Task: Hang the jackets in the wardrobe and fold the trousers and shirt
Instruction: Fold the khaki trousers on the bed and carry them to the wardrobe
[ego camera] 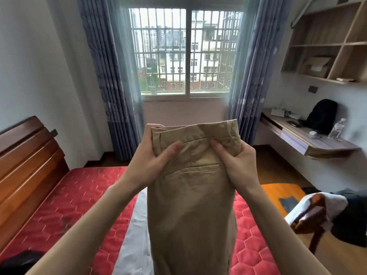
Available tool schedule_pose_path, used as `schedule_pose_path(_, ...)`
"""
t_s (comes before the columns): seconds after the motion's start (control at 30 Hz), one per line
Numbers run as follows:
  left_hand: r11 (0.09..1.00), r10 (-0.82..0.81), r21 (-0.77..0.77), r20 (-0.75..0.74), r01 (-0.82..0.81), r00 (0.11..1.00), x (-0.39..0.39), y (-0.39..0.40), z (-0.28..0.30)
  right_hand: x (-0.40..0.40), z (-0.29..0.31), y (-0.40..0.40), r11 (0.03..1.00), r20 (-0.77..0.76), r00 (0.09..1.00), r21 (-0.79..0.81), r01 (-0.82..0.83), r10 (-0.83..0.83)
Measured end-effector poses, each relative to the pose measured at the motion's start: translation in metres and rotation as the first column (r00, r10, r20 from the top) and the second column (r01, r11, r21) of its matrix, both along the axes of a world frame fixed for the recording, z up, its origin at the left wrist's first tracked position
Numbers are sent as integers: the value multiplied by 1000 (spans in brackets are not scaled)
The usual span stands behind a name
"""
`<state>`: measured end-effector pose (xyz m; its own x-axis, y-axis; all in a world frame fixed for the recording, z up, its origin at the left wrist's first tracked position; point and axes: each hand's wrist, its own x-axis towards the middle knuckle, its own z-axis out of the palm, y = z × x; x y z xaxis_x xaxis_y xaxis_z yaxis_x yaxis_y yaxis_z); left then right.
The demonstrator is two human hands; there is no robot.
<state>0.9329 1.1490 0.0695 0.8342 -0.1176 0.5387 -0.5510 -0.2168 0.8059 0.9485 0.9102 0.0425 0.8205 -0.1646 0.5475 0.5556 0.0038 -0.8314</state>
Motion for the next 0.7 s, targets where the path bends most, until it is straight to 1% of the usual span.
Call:
schedule_pose_path(0.07,992,38,115,99,-49,994,9,5,2,-6,7,-5,997,23,999,-66,36,-34)
schedule_pose_path(0.13,983,21,181,115,-42,993,17,7,4,-15,18,-17,986,11,1000,-166,1,0)
schedule_pose_path(0.2,980,-52,196,87,34,995,23,4,4,-24,35,-33,958,-2,999,-284,-32,33)
schedule_pose_path(0.27,965,-182,203,56,167,982,27,-4,5,-35,57,-55,902,-57,996,-423,-88,71)
schedule_pose_path(0.3,947,-247,216,23,237,969,28,-9,6,-40,68,-67,852,-120,987,-499,-156,110)
schedule_pose_path(0.33,924,-303,234,-30,301,953,29,-14,8,-43,79,-79,787,-213,966,-565,-247,149)
schedule_pose_path(0.37,898,-348,255,-88,359,933,30,-20,11,-44,91,-89,713,-333,926,-604,-355,178)
schedule_pose_path(0.43,838,-445,233,-234,494,865,32,-30,17,-40,111,-104,573,-589,787,-587,-572,182)
schedule_pose_path(0.47,805,-484,198,-325,559,812,35,-35,20,-34,117,-109,511,-684,715,-568,-646,144)
schedule_pose_path(0.5,778,-500,172,-411,604,762,41,-38,23,-26,122,-113,453,-743,663,-560,-694,96)
schedule_pose_path(0.53,756,-499,159,-487,635,716,48,-39,27,-15,125,-115,407,-776,629,-558,-723,53)
schedule_pose_path(0.6,711,-489,147,-599,688,633,69,-38,35,8,129,-114,365,-804,595,-555,-748,-4)
schedule_pose_path(0.63,687,-481,138,-648,713,590,83,-38,39,23,129,-113,350,-799,601,-571,-743,-29)
schedule_pose_path(0.67,670,-450,163,-688,725,570,98,-39,43,39,129,-112,340,-779,625,-605,-720,-62)
schedule_pose_path(0.7,656,-390,247,-698,713,601,115,-41,45,58,128,-111,331,-744,660,-652,-682,-104)
